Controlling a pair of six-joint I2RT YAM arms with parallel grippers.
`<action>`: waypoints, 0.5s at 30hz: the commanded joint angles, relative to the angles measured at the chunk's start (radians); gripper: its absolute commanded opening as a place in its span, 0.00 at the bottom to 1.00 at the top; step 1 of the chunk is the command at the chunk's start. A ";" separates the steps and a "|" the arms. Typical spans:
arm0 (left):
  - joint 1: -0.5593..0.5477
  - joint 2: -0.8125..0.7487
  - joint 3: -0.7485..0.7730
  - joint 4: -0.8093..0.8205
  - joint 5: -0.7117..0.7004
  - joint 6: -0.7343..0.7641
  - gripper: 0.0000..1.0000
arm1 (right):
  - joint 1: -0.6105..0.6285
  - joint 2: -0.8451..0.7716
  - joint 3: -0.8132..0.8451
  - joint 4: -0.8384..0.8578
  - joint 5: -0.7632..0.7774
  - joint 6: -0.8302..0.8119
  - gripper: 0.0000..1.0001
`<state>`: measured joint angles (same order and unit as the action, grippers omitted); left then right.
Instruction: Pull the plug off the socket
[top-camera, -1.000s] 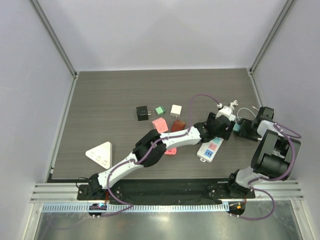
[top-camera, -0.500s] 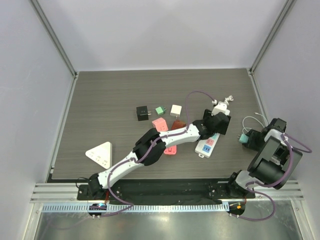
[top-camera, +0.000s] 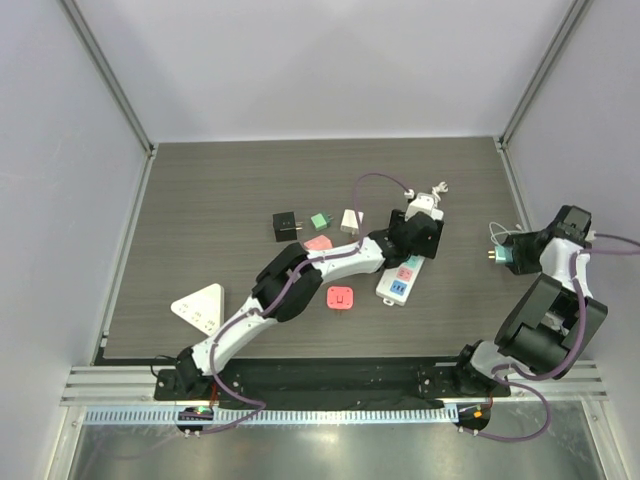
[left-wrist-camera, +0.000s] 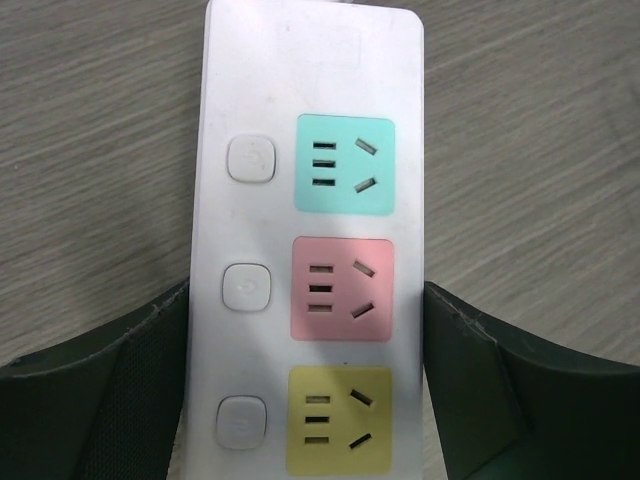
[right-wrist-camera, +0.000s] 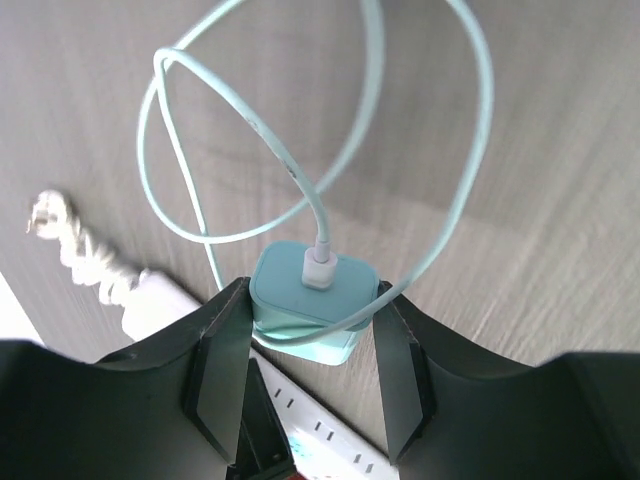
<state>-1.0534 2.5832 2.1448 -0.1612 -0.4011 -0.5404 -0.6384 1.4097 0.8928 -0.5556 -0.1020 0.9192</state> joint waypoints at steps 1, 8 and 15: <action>-0.007 -0.044 -0.101 0.011 0.143 -0.012 0.85 | 0.045 -0.005 0.070 0.031 -0.063 -0.215 0.01; 0.004 -0.149 -0.190 0.129 0.232 0.065 1.00 | 0.147 -0.049 0.159 0.043 -0.051 -0.347 0.01; 0.044 -0.449 -0.532 0.414 0.211 0.080 1.00 | 0.187 -0.087 0.239 0.042 -0.062 -0.398 0.01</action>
<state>-1.0355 2.2959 1.6787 0.0639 -0.1871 -0.4831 -0.4782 1.3731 1.0592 -0.5468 -0.1547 0.5789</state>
